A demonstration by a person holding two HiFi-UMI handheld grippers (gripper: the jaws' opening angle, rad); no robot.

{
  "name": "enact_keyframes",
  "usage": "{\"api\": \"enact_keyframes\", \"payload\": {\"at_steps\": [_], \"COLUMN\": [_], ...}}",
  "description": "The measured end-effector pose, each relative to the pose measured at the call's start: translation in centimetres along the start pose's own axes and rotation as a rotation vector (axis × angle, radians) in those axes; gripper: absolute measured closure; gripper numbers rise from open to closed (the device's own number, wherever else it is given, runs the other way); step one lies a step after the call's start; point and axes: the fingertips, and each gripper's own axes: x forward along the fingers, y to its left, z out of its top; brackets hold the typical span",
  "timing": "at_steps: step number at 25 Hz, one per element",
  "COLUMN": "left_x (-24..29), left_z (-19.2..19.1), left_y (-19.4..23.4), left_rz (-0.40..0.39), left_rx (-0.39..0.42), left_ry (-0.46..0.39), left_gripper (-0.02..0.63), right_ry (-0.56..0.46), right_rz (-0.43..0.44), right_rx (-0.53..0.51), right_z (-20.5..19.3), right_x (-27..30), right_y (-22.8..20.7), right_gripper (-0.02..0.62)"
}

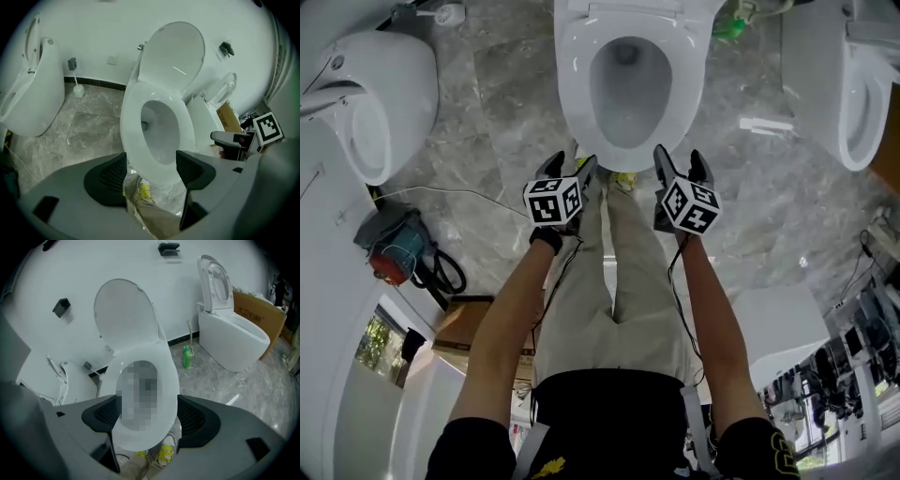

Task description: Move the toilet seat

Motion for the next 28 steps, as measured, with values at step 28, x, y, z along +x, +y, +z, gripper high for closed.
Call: {"api": "enact_keyframes", "payload": {"at_steps": [28], "left_x": [8.9], "left_z": [-4.2], "left_y": [3.1], "left_rz": [0.056], "left_rx": [-0.149], "left_ry": [0.191], "left_gripper": [0.348], "right_ry": [0.284], "right_rz": [-0.042], "right_rx": [0.332], "right_z": [-11.9], "right_x": [8.8], "right_y": [-3.5], "right_gripper": [0.291]}}
